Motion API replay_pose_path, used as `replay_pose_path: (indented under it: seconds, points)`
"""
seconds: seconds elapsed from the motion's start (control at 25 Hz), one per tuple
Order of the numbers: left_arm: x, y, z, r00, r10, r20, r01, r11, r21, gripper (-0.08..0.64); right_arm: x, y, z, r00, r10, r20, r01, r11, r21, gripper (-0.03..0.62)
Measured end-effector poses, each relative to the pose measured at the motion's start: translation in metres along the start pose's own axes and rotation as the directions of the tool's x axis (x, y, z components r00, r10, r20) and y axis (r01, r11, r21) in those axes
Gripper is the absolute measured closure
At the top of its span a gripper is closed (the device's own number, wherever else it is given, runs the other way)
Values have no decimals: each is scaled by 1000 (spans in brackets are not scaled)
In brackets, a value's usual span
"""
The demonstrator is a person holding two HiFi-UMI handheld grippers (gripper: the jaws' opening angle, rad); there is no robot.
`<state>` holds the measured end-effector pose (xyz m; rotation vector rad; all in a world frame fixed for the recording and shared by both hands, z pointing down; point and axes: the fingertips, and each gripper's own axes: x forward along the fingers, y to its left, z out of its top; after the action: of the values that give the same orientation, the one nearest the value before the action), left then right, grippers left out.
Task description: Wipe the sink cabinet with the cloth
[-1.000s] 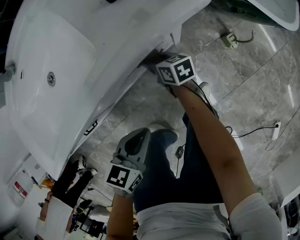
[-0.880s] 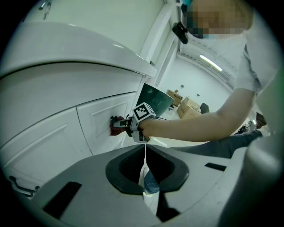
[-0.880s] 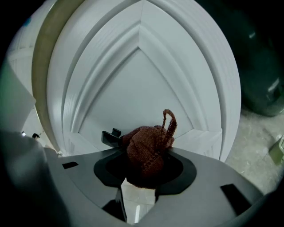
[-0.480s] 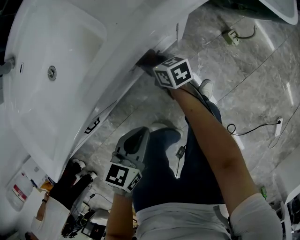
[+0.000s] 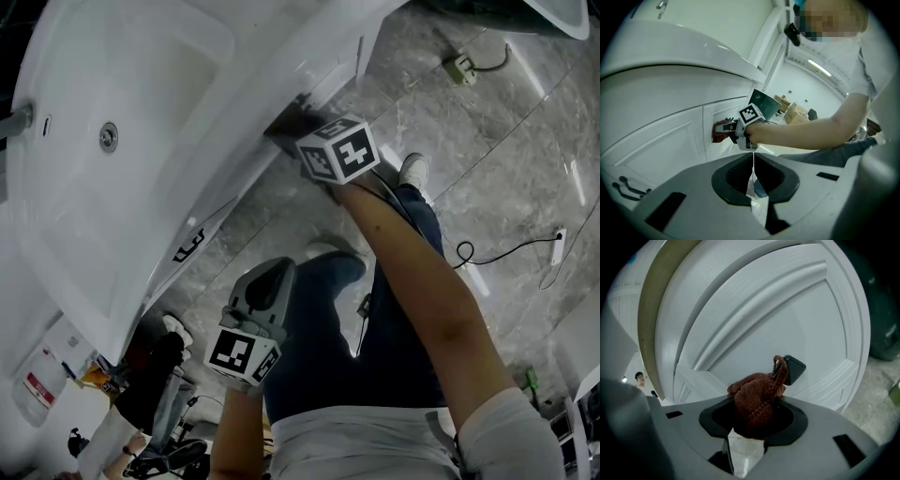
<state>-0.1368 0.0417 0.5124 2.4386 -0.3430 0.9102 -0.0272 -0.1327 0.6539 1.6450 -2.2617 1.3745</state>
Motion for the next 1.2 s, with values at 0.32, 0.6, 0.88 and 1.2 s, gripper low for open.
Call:
replay_pose_path:
  seconds: [0.32, 0.6, 0.88, 1.2]
  points:
    - [-6, -3, 2, 1000, -15, -1, 15, 1000, -12, 538, -15, 17, 20, 999, 15, 36, -17, 999, 46, 423]
    - [-12, -5, 9, 1000, -4, -5, 4, 1000, -18, 538, -29, 15, 34, 999, 26, 41, -29, 996, 86, 423]
    - [-9, -7, 21, 1000, 18, 8, -18, 999, -34, 538, -38, 9, 45, 999, 31, 9, -32, 996, 87, 423]
    - [-4, -14, 31, 999, 47, 18, -46, 998, -52, 538, -50, 0, 59, 999, 47, -6, -47, 996, 80, 425]
